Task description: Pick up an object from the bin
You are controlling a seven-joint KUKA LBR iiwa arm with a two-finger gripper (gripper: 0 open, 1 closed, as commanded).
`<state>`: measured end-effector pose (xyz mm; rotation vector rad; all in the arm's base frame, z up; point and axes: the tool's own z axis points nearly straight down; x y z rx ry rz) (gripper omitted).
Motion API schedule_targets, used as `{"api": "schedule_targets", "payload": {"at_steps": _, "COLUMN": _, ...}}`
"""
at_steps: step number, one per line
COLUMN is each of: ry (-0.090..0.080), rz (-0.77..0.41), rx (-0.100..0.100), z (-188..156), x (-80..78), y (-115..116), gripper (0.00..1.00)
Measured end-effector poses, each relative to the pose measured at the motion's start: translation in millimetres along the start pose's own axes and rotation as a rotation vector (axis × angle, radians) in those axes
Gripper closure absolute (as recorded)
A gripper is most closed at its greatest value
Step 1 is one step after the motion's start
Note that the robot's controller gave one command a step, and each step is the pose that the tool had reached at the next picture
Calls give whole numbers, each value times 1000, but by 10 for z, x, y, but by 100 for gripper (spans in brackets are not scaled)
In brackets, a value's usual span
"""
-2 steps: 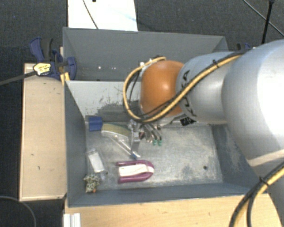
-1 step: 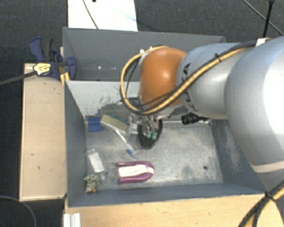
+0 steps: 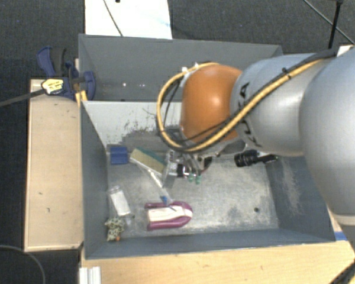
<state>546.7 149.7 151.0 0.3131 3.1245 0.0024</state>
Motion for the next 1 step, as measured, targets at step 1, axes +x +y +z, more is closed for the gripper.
{"api": "schedule_targets", "payload": {"at_steps": 1, "ry": -5, "rz": -27, "rx": -3, "z": -625, "x": 258, "y": 98, "gripper": 100}}
